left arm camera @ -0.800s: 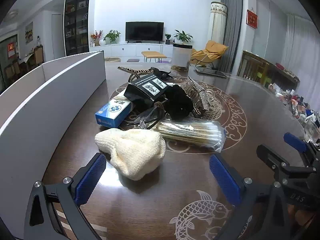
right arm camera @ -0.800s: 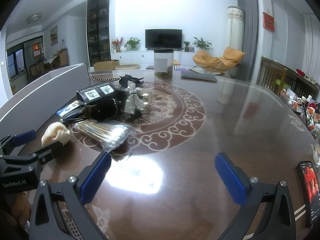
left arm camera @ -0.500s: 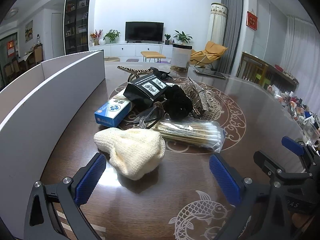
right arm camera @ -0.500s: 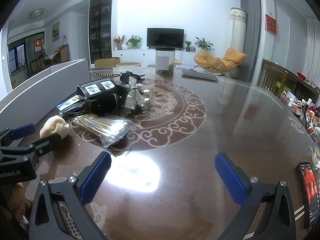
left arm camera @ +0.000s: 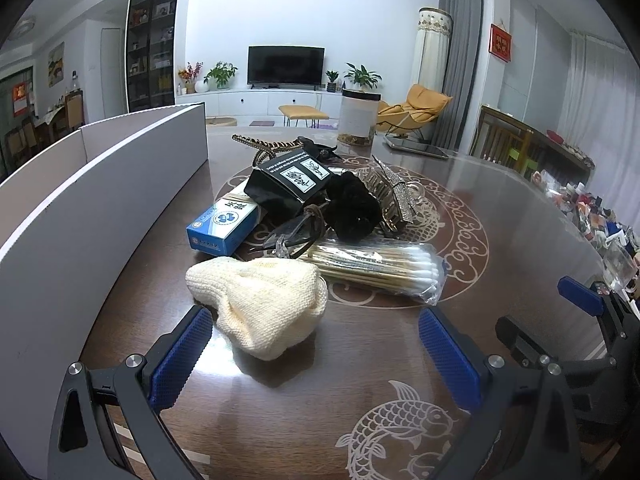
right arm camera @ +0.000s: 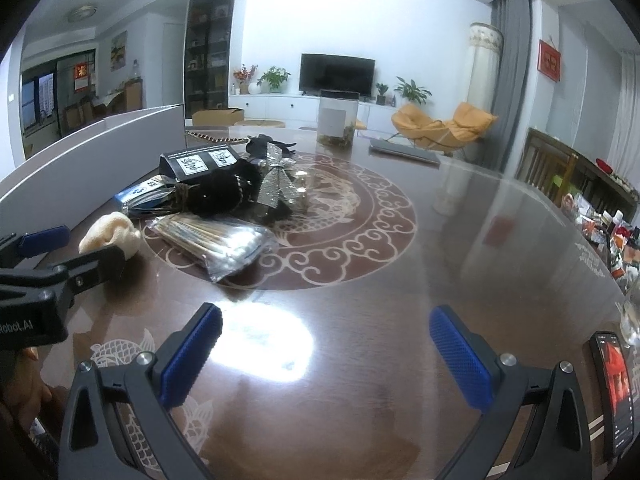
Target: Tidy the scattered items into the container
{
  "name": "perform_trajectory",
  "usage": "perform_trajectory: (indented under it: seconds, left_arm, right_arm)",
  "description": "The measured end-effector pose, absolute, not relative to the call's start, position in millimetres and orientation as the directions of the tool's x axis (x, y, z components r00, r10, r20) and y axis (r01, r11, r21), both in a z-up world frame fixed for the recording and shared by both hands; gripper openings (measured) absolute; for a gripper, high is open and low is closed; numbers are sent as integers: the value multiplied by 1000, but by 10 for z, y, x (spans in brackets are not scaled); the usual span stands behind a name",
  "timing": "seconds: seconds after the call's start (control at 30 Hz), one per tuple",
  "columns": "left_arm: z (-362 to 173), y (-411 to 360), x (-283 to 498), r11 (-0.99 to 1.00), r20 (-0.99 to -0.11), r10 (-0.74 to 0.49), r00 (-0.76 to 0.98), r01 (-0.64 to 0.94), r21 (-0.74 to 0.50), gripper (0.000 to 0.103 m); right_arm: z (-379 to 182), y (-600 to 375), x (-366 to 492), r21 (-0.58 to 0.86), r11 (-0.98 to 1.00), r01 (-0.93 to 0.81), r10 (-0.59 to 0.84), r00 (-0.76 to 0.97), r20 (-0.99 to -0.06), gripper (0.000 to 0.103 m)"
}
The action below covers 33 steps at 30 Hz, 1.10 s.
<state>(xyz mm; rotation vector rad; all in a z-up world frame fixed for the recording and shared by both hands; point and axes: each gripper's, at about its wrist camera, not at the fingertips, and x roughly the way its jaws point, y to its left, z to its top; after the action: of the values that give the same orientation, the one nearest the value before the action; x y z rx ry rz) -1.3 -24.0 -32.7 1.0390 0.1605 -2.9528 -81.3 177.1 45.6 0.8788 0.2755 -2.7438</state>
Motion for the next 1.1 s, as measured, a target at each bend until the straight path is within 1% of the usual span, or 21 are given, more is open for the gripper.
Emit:
perform_trajectory:
  seconds: [1.1]
  left_arm:
    - [-347,-261,-20,-993,-627,35,-779,42,-109,103]
  right_arm:
    - [442,1783,-807,-83,-947,309,-201,-778,-595,103]
